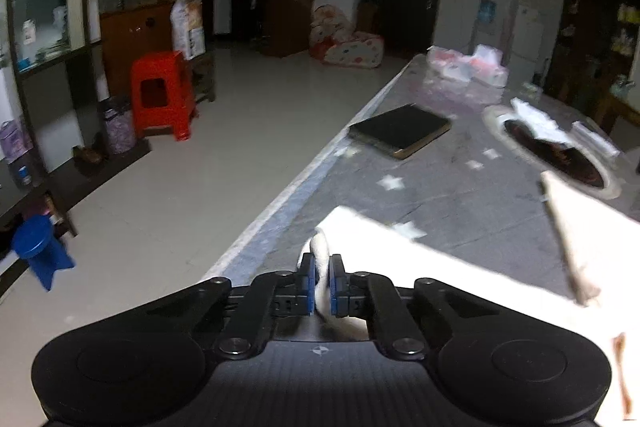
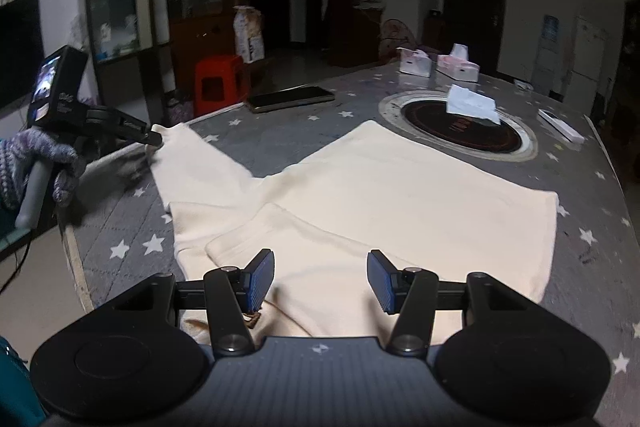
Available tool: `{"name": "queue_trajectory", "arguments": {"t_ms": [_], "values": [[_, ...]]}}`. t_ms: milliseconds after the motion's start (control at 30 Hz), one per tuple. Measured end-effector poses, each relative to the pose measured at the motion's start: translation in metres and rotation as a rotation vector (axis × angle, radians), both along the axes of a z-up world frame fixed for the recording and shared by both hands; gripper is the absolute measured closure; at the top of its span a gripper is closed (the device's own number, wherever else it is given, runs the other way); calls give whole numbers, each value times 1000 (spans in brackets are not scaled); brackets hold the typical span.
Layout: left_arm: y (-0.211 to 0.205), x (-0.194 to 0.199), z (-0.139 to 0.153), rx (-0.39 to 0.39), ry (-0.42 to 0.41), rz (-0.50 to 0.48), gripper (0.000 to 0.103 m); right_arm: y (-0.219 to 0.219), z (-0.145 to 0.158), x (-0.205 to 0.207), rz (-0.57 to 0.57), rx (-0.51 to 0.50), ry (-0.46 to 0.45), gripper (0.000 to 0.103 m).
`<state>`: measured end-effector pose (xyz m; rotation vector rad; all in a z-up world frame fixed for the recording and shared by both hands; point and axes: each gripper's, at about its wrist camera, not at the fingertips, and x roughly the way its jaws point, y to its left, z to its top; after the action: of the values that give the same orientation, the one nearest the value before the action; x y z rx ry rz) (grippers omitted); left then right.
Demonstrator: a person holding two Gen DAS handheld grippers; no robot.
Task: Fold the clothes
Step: 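Fold the sleeve across the body with the left gripper and release it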
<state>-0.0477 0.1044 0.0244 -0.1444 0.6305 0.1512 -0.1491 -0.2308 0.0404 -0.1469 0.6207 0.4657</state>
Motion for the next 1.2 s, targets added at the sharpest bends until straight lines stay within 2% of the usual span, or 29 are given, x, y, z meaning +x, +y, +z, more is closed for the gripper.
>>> {"name": "queue_trajectory", "arguments": {"t_ms": [133,367,533,767,967,1133,1200], "values": [[-25,-7,24,-45,-65,-106,96,-15,1,-1,-55,30,6,51],[-94,-18,69,-147,-183,-378,97,-45,5,-5,-156,59,-1,51],[-150,-23,84,-217,-207,-578,97,-66,6,-10,-222,81,-9,51],[-216,-31,70,-270,-154,-774,97,-98,7,-17,-319,106,-18,51],[-254,-37,40,-249,-68,-883,96,-114,5,-19,-381,121,-16,51],[-260,-39,26,-257,-2,-940,91,-120,5,-18,-398,135,-15,51],[-255,-42,27,-242,-9,-947,88,-120,5,-16,-394,144,-8,52]]}}
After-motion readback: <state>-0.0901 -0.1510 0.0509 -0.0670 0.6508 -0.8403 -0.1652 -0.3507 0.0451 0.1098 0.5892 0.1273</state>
